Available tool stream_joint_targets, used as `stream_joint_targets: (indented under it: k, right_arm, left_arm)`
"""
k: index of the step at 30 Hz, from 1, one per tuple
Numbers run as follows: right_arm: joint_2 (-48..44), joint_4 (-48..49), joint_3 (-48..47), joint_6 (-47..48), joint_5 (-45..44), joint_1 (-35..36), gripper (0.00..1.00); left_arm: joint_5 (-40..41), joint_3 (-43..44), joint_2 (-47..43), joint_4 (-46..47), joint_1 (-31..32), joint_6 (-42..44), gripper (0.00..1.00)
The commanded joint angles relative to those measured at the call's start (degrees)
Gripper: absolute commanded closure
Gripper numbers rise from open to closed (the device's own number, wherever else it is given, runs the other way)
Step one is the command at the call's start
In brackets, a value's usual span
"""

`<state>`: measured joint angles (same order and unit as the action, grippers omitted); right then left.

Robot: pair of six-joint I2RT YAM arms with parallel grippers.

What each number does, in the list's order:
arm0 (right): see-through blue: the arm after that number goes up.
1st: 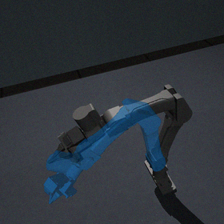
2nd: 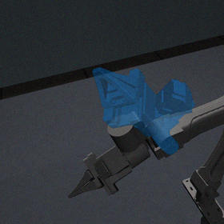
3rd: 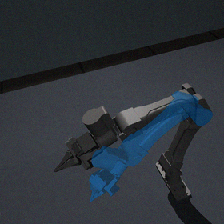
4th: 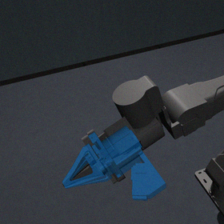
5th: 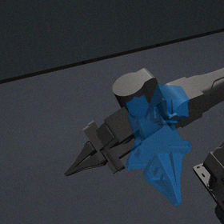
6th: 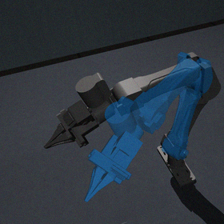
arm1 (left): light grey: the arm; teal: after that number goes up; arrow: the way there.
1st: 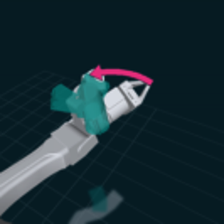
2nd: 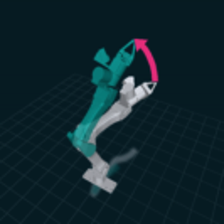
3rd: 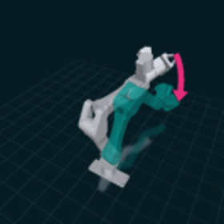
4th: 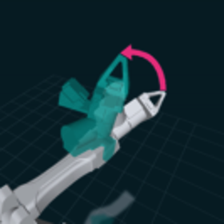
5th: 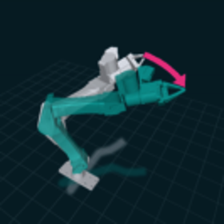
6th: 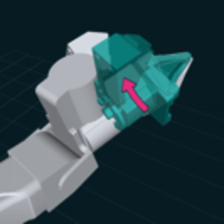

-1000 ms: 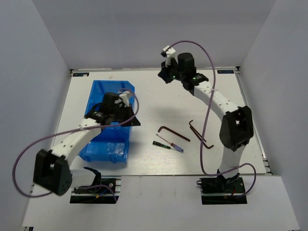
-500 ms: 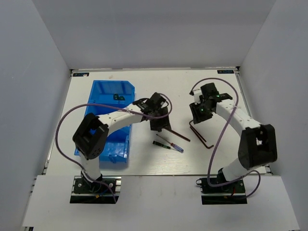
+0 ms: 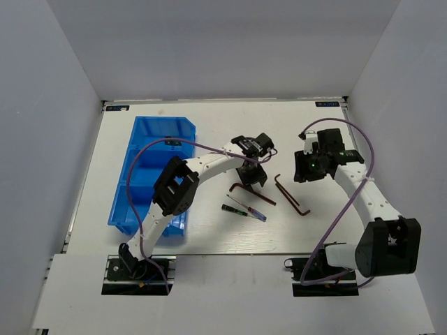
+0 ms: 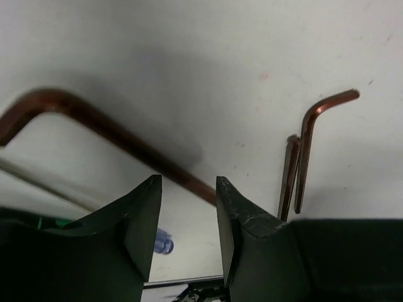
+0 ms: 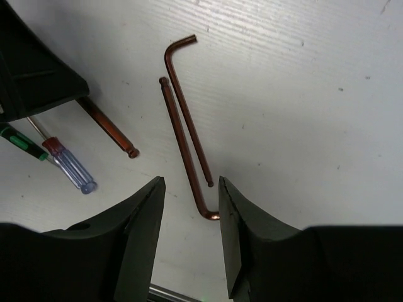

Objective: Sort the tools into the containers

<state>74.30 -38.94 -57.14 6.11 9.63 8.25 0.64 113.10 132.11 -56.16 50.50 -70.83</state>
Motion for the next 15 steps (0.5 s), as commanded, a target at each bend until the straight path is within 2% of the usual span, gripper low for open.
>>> stream_joint_targets:
  k: [1, 6, 15]
  right_arm:
    - [-3.11, 0.62, 2.38, -0.92, 2.15, -1.31, 0.54]
    - [-3.38, 1.76, 4.32, -2.76, 4.17, -3.06, 0.54]
    - [-5.57, 2.29, 7.13, -2.95, 7.07, -5.00, 0.54]
  left_arm:
    - [4.89, 1.69, -7.22, -5.45, 1.97, -5.19, 0.50]
    - [6.12, 1.08, -7.22, -8.43, 3.55, -6.51, 0.50]
    - [7.79, 0.62, -2.48, -8.44, 3.55, -8.27, 0.50]
